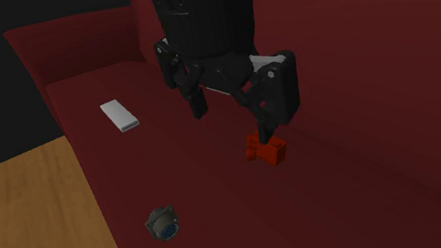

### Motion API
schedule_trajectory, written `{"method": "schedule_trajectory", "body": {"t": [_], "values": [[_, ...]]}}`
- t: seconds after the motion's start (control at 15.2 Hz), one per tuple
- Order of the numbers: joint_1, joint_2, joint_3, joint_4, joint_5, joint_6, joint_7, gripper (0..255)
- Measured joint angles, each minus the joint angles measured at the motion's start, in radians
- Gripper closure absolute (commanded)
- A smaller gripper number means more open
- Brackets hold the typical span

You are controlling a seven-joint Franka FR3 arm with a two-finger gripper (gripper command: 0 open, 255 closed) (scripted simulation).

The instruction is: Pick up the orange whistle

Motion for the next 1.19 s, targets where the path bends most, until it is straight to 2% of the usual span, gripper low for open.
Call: {"method": "schedule_trajectory", "body": {"t": [0.2, 0.46, 0.92, 1.19], "values": [[-0.015, 0.045, 0.024, 0.009, 0.008, 0.019, 0.054, 0], [-0.055, 0.179, 0.107, 0.049, 0.034, 0.06, 0.239, 0], [-0.13, 0.477, 0.22, 0.175, 0.038, 0.131, 0.575, 0], [-0.162, 0.656, 0.253, 0.269, 0.021, 0.153, 0.76, 0]]}}
